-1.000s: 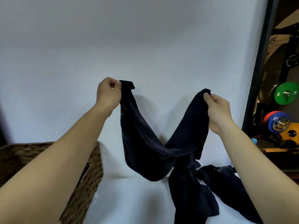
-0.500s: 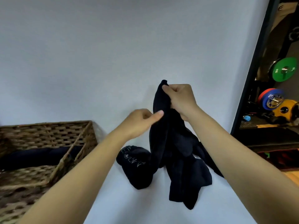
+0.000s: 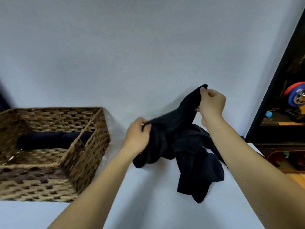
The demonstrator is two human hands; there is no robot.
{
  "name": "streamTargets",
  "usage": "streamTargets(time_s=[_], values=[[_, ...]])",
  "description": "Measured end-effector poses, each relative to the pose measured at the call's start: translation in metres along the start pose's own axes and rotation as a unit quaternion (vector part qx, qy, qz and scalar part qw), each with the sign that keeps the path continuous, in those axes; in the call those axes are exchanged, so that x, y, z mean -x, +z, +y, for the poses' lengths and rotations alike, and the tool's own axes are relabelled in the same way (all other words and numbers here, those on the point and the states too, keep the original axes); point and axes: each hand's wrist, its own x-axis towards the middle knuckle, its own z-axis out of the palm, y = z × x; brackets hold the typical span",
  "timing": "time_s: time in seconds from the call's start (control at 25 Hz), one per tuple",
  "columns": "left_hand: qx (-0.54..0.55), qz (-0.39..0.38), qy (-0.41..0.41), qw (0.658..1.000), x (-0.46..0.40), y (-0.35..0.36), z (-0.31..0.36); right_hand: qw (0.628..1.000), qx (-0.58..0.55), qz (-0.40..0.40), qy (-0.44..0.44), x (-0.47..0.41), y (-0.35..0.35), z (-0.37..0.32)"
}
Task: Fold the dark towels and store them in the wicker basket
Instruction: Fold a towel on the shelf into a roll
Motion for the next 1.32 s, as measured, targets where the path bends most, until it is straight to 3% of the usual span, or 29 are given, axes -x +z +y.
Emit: streamTargets(time_s=[0.08, 0.2, 0.28, 0.36, 0.4, 0.44, 0.52, 0.56, 0.6, 0.64, 0.72, 0.84, 0.92, 1.0, 1.12, 1.24, 1.32], values=[[-0.003, 0.069, 0.048, 0.996, -0.015, -0.035, 0.022, 0.993, 0.060, 0.041, -0.093, 0.003, -0.018, 0.001], [-0.138, 0.087, 0.081, 0.983, -0.019, -0.079, 0.056, 0.934, 0.121, 0.040, -0.334, 0.020, -0.040, -0.008], [-0.219, 0.069, 0.064, 0.971, -0.008, -0.095, 0.064, 0.919, 0.104, -0.080, -0.373, 0.032, -0.046, -0.008], [-0.242, 0.020, 0.008, 0.970, 0.013, -0.093, 0.054, 0.913, 0.168, -0.260, -0.265, 0.040, -0.044, 0.006], [-0.247, -0.005, -0.027, 0.969, 0.023, -0.087, 0.041, 0.880, 0.247, -0.353, -0.199, 0.045, -0.041, 0.016], [-0.243, -0.026, -0.067, 0.967, 0.034, -0.079, 0.025, 0.818, 0.344, -0.436, -0.153, 0.051, -0.038, 0.031], [-0.181, -0.042, -0.147, 0.971, 0.056, -0.068, -0.009, 0.654, 0.521, -0.532, -0.134, 0.068, -0.029, 0.065], [-0.120, -0.040, -0.187, 0.974, 0.067, -0.064, -0.023, 0.581, 0.590, -0.534, -0.169, 0.077, -0.025, 0.081], [-0.065, -0.037, -0.224, 0.972, 0.076, -0.062, -0.035, 0.534, 0.633, -0.512, -0.228, 0.085, -0.021, 0.093], [-0.023, -0.030, -0.248, 0.968, 0.084, -0.062, -0.045, 0.511, 0.656, -0.482, -0.275, 0.091, -0.018, 0.097], [0.017, -0.003, -0.266, 0.964, 0.092, -0.064, -0.059, 0.511, 0.670, -0.424, -0.332, 0.091, -0.015, 0.097], [0.044, 0.053, -0.248, 0.966, 0.099, -0.072, -0.072, 0.529, 0.651, -0.438, -0.323, 0.097, -0.011, 0.092], [0.084, 0.069, -0.230, 0.967, 0.111, -0.075, -0.075, 0.499, 0.669, -0.465, -0.295, 0.112, -0.006, 0.089], [0.150, 0.068, -0.215, 0.963, 0.126, -0.078, -0.080, 0.472, 0.680, -0.457, -0.325, 0.131, -0.001, 0.082], [0.231, 0.076, -0.207, 0.948, 0.153, -0.095, -0.093, 0.551, 0.596, -0.468, -0.350, 0.163, -0.006, 0.061], [0.177, 0.067, -0.214, 0.958, 0.183, -0.116, -0.118, 0.567, 0.577, -0.561, -0.174, 0.209, -0.011, 0.048], [0.125, 0.047, -0.221, 0.966, 0.201, -0.123, -0.128, 0.576, 0.602, -0.538, -0.125, 0.229, -0.006, 0.056]])
